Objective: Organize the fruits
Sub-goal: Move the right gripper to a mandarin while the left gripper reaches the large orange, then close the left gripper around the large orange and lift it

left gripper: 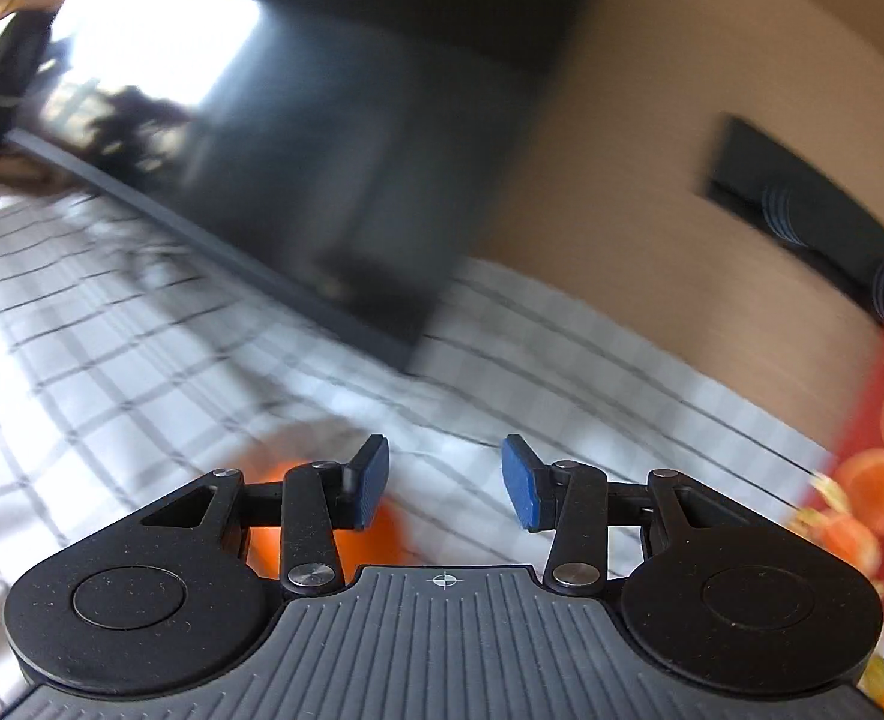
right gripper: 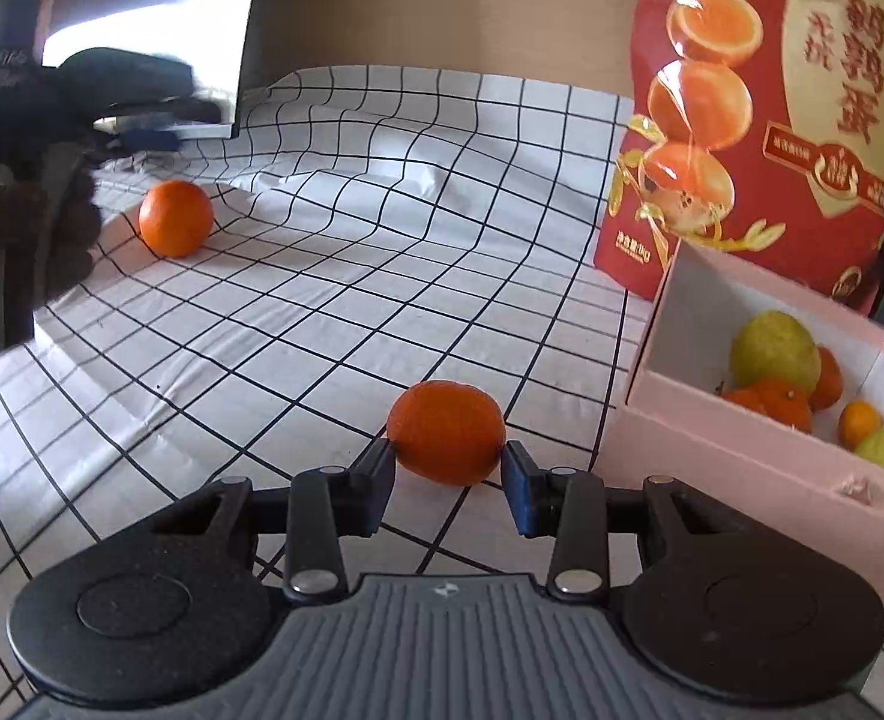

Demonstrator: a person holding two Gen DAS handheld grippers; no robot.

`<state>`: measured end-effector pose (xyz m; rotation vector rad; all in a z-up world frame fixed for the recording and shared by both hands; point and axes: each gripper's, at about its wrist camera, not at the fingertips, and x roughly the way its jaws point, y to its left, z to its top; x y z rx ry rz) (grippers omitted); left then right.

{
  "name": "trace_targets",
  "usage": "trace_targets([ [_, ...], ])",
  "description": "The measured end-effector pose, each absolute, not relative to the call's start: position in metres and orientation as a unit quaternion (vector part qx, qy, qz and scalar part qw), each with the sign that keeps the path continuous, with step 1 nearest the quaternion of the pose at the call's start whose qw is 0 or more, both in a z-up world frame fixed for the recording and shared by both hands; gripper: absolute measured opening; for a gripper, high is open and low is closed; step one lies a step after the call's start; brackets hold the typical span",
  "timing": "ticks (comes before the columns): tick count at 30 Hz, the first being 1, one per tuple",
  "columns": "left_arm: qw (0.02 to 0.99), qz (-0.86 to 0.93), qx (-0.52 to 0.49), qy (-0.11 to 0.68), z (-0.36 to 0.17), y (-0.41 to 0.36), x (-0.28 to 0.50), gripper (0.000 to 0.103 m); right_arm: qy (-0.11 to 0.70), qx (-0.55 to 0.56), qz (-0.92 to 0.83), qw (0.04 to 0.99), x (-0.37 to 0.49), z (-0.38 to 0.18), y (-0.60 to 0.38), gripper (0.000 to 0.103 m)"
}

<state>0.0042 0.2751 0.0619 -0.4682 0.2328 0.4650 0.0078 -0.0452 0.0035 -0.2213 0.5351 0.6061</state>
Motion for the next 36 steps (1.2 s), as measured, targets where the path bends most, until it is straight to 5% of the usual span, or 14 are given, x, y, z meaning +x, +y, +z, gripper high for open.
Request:
trace_targets([
  [15,0.938,0.170,-0.247,0.172,0.028,0.329,-0.003,0.046,0.273,-0.064,0.301,0.911,0.014,0.003,-0.056,0.065],
  [25,0.952,0.031,-0.253,0.168,0.043,0.297,-0.081,0.039,0.275,-0.061,0.300,0.912,0.015,0.002,-0.056,0.070],
  [36,0.960,0.147,-0.135,0.195,0.041,0.279,-0.068,0.039,0.277,-0.056,0.293,0.913,0.016,0.002,-0.057,0.077],
])
